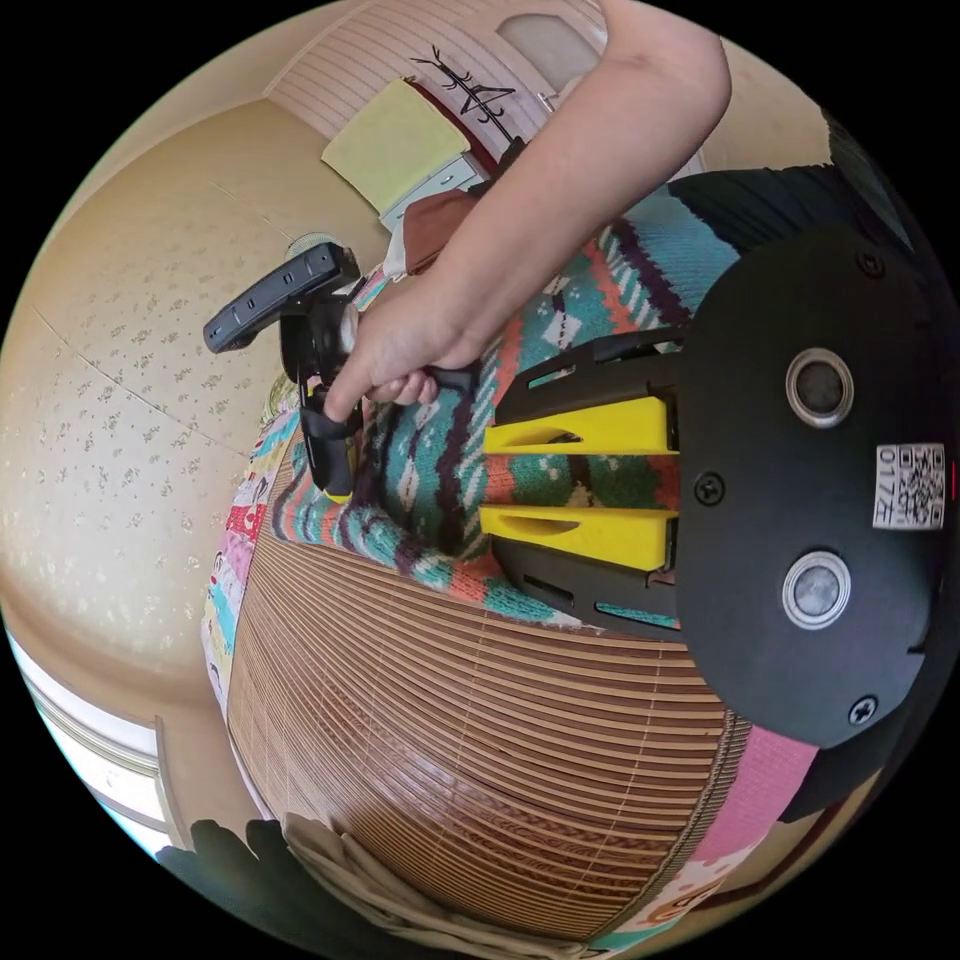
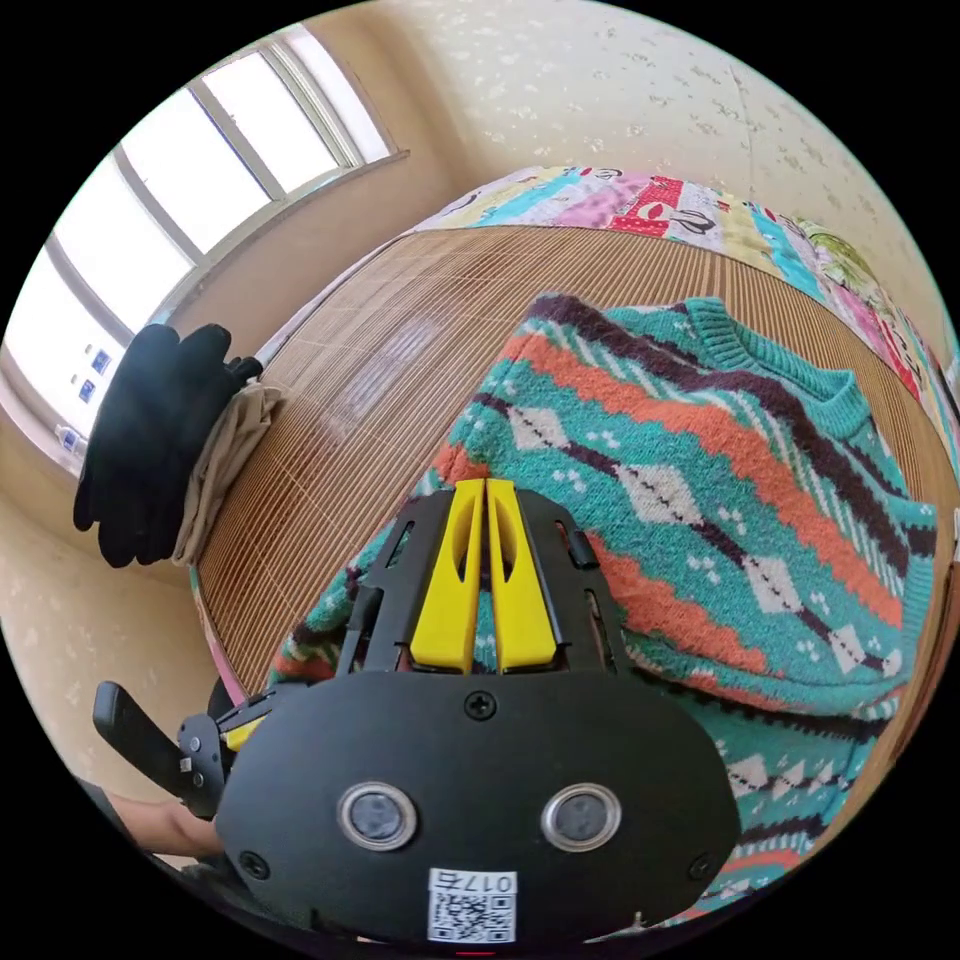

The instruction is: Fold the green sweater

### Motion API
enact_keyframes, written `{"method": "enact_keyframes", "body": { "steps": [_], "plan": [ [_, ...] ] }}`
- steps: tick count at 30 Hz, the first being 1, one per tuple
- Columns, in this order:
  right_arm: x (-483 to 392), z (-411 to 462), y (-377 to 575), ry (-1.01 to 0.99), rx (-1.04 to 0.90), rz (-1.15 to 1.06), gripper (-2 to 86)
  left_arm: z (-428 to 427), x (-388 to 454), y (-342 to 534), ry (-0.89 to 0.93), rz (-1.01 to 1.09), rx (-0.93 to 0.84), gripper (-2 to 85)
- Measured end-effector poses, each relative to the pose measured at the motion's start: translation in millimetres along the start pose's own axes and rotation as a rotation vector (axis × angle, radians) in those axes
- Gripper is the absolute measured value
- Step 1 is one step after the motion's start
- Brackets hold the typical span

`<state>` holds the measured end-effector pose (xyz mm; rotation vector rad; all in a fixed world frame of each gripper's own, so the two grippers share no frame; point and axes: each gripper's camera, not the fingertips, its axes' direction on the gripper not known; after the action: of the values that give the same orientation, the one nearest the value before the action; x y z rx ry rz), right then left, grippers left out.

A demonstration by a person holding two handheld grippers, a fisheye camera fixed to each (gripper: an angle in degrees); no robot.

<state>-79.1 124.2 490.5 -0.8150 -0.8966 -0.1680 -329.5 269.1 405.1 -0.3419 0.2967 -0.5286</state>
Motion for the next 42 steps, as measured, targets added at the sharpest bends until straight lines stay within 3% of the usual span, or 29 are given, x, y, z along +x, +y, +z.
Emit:
{"method": "enact_keyframes", "body": {
  "steps": [11, 15, 19, 21, 28, 33, 37, 42],
  "plan": [
    [38.8, 16.7, -2.9, -0.248, 0.029, 0.045, 0.4, 4.7, 16.4, -3.1, -0.041, 0.002, -0.027, 7.9],
    [25.4, -18.3, 24.0, -0.154, -0.007, -0.023, 0.4, 3.3, 20.0, -3.3, -0.04, 0.002, -0.026, 7.9],
    [21.6, -97.3, 133.0, -0.036, 0.022, -0.11, 0.5, 1.3, 21.8, -3.8, -0.025, -0.005, -0.024, 7.9],
    [42.1, -137.0, 188.5, 0.003, 0.02, -0.066, 0.6, 0.6, 24.4, -4.2, -0.031, -0.001, -0.025, 7.9],
    [148.5, -266.2, 355.1, 0.177, -0.049, 0.411, 2.4, -4.0, 30.0, -7.0, -0.036, 0.001, -0.023, 7.9],
    [167.8, -282.3, 401.8, 0.008, 0.043, 0.543, 8.3, -10.5, 27.2, -11.8, -0.006, -0.014, -0.03, 7.9],
    [183.4, -274.9, 417.4, -0.157, 0.12, 0.611, 10.7, -19.1, 9.0, -22.5, 0.118, -0.071, -0.079, 7.9],
    [190.2, -280.3, 417.6, -0.186, 0.162, 0.639, 12.4, -82.2, 4.4, -26.7, 0.221, -0.021, -0.102, 7.8]
  ]
}}
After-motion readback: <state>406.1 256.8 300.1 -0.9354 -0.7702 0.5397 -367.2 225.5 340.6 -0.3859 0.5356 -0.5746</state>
